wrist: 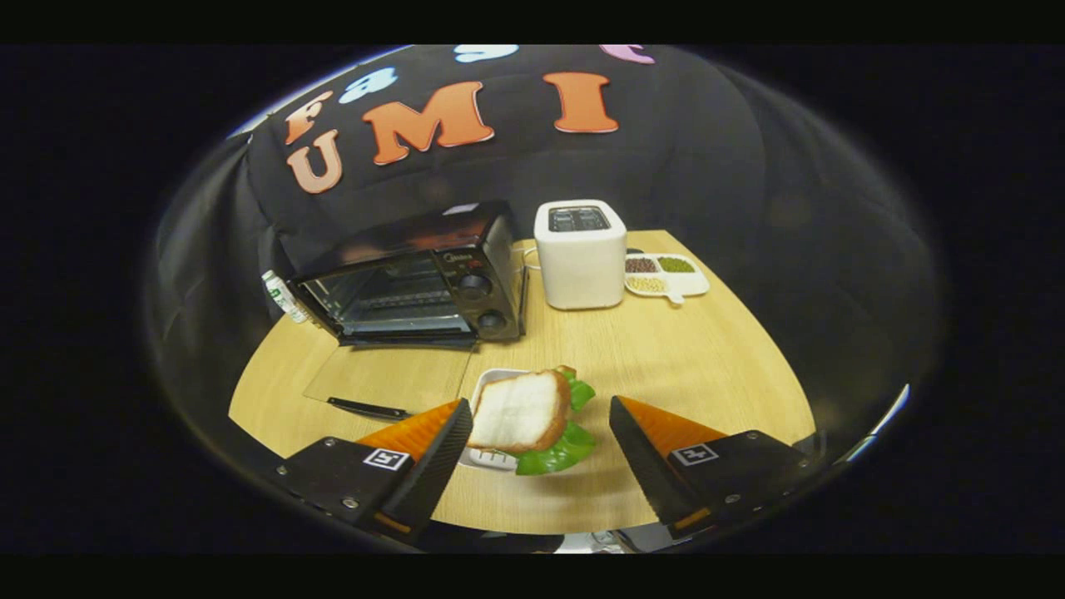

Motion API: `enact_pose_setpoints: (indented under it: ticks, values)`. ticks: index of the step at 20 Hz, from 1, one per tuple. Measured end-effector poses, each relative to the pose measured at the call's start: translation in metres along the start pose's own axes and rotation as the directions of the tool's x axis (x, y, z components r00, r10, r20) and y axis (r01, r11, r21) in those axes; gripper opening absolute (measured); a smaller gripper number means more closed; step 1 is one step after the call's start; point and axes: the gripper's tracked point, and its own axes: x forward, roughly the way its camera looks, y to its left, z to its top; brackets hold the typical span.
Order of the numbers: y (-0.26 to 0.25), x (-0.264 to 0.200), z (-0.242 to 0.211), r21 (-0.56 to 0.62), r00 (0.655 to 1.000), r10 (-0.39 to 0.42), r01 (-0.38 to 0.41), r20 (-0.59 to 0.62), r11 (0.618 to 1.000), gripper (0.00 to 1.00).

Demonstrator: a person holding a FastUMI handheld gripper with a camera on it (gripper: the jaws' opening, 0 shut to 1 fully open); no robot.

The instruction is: Open the toaster oven, put the food inside, and close the toaster oven door.

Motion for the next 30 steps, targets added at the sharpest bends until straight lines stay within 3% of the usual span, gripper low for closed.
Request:
enact_pose_setpoints:
  ticks: [10, 11, 15, 19, 26, 30]
  values:
    - [0.009, 0.054, -0.040, 0.173, 0.983, 0.134, -0.112, -0.122, 0.979, 0.98]
    - [0.011, 0.054, -0.041, 0.187, 0.982, 0.143, -0.118, -0.126, 0.975, 0.93]
    - [0.019, 0.051, -0.040, 0.247, 0.973, 0.187, -0.149, -0.136, 0.957, 0.55]
    - [0.026, 0.043, -0.033, 0.238, 0.974, 0.192, -0.160, -0.119, 0.958, 0.39]
    - [0.044, 0.019, 0.001, 0.287, 0.980, 0.196, -0.179, -0.029, 0.941, 0.36]
    - [0.064, 0.003, 0.033, 0.306, 0.973, 0.223, -0.229, 0.055, 0.924, 0.35]
